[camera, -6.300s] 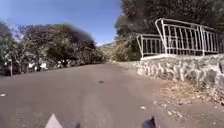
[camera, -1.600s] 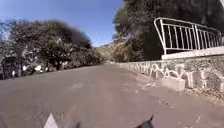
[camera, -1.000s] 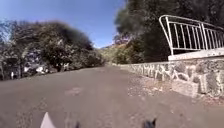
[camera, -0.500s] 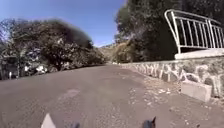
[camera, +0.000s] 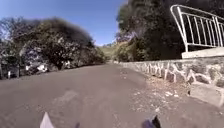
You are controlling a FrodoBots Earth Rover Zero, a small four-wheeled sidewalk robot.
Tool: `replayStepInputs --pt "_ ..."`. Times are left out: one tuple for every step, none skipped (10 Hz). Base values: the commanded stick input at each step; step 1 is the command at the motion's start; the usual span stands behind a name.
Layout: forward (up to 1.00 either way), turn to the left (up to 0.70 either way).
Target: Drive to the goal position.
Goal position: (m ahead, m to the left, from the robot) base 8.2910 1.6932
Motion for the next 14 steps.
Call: replayStepInputs --pt "0.50 0.00" --pt "0.50 -0.50" --pt "0.50 -0.50" --pt "0.50 0.00" --pt "0.50 0.00" --pt "0.50 0.00" --pt "0.50 0.00" --pt "0.50 0.00" --pt "0.50 -0.01" --pt "0.50 -0.22" --pt "0.50 -0.42" --pt "0.50 -0.31" --pt "0.50 -0.13" --pt "0.50 0.00"
